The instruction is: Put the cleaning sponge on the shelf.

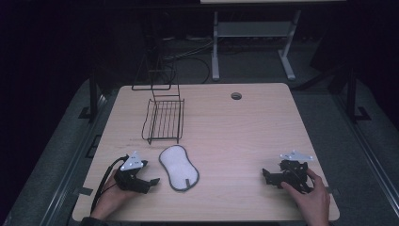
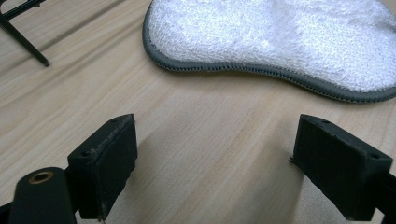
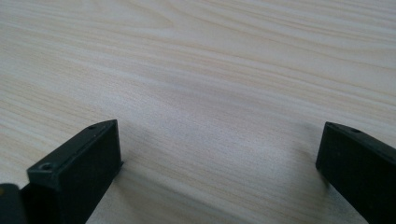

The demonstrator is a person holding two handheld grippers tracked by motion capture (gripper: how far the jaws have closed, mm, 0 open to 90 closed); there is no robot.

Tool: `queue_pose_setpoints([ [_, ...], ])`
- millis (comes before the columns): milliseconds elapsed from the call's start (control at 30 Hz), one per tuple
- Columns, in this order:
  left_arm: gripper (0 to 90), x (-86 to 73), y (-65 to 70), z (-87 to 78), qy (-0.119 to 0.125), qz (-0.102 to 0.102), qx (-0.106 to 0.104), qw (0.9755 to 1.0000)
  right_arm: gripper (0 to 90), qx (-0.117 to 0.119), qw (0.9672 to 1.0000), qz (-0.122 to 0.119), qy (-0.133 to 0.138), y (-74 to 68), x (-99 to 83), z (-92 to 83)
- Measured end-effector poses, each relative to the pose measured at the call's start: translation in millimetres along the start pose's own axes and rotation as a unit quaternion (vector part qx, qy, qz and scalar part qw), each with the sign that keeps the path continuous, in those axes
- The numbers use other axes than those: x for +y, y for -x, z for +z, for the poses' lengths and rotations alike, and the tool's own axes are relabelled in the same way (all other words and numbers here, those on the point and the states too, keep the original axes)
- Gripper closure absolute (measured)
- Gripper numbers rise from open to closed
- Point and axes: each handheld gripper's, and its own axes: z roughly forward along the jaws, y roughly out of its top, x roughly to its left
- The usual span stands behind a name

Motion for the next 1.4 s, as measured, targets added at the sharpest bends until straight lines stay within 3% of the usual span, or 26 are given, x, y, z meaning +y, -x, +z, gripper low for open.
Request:
queue_pose_setpoints([
  [233, 13.2, 0.1, -0.2, -0.1, 0.0, 0.0, -0.001, 1.0, 0.0, -0.001, 1.0, 0.001, 0.0, -0.2, 0.1, 0.1],
  [367, 14.0, 3.5, -1.1, -0.9, -0.014, 0.005, -0.001, 0.9999, 0.0, 0.0, 1.0, 0.001, 0.0, -0.1, 0.1, 0.1],
  [500, 16.5, 7.1, -1.1, -3.9, -0.009, 0.007, 0.004, 0.9999, 0.0, 0.0, 1.0, 0.001, 0.0, -0.2, 0.1, 0.1],
  [633, 25.7, 11.9, -3.5, -12.2, 0.003, -0.004, -0.002, 1.0, 0.0, 0.0, 1.0, 0.001, 0.0, -0.2, 0.1, 0.1],
  [767, 41.8, 21.0, -6.0, -19.8, 0.018, -0.011, -0.014, 0.9997, 0.0, 0.0, 1.0, 0.001, 0.0, -0.1, 0.1, 0.1],
  [1100, 83.4, 47.4, -16.1, -19.9, 0.018, -0.036, -0.047, 0.9981, 0.0, 0.0, 1.0, 0.001, 0.0, -0.1, 0.1, 0.1],
  [1167, 88.3, 49.3, -16.6, -19.7, 0.021, -0.038, -0.048, 0.9979, 0.0, 0.0, 1.0, 0.001, 0.0, -0.1, 0.1, 0.1],
  [1400, 89.7, 66.7, -27.0, -8.9, 0.024, -0.038, -0.058, 0.9973, 0.0, 0.0, 1.0, 0.001, 0.0, -0.1, 0.1, 0.1],
])
